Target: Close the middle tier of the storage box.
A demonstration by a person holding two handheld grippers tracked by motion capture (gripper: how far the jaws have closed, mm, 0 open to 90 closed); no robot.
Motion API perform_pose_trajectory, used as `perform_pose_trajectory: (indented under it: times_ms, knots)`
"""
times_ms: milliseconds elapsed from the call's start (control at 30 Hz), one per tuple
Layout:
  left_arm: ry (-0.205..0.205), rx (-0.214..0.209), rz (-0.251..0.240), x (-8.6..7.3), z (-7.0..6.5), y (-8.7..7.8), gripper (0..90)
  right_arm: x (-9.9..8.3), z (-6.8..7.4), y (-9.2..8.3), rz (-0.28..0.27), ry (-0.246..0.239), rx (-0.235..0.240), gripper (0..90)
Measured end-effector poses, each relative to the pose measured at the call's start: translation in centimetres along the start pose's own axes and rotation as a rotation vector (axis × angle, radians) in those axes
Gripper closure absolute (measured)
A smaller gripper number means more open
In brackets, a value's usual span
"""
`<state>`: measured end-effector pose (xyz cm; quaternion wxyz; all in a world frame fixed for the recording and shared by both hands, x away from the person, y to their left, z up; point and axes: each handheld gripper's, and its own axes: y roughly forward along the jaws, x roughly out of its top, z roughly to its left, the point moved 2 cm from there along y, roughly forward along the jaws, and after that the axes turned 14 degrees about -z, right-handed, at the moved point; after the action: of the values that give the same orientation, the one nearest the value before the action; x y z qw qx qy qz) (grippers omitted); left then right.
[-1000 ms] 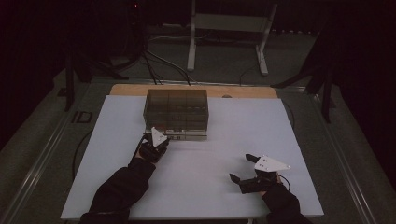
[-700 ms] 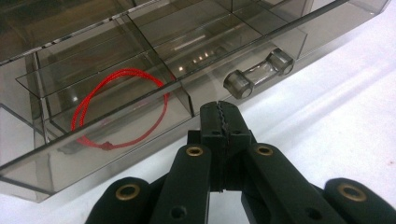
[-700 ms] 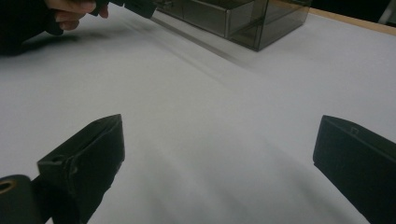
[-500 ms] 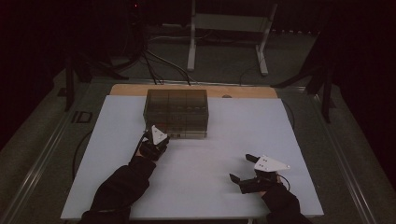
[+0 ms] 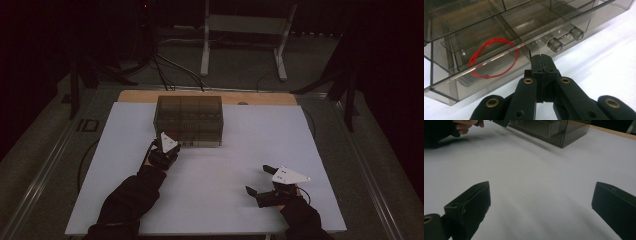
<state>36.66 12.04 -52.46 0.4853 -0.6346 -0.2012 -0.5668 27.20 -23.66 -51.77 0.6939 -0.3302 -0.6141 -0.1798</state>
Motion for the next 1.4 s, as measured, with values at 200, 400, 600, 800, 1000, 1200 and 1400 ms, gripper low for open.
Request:
perform_pose_trajectory:
  times_ms: [200, 400, 600, 800, 1000, 1200, 1400]
  knots:
    - [-0.008, 0.007, -0.002, 0.0, 0.2, 0.2, 90.0, 0.0, 0.0, 0.0, 0.003, 0.000, 0.001, 2.4]
    - [-0.009, 0.008, 0.005, 0.0, 0.3, 0.3, 90.0, 0.0, 0.0, 0.0, 0.004, 0.003, 0.001, 2.4]
    - [-0.003, 0.014, 0.003, 0.2, 0.5, 0.5, 90.0, -0.1, 0.0, 0.0, 0.005, 0.002, 0.002, 2.4]
    - [-0.002, 0.014, 0.007, 0.2, 0.6, 0.7, 90.0, -0.1, 0.0, 0.0, 0.006, 0.002, 0.002, 2.4]
    - [0.002, 0.013, 0.015, 0.2, 0.6, 1.0, 90.0, -0.1, 0.0, 0.0, 0.006, 0.004, 0.001, 2.4]
    - [0.002, 0.015, 0.013, 0.4, 0.8, 1.2, 90.0, -0.1, -0.1, 0.0, 0.004, 0.005, 0.000, 2.4]
    - [0.007, 0.017, 0.020, 0.4, 0.9, 1.5, 90.0, -0.1, -0.1, 0.0, 0.004, 0.005, -0.001, 2.4]
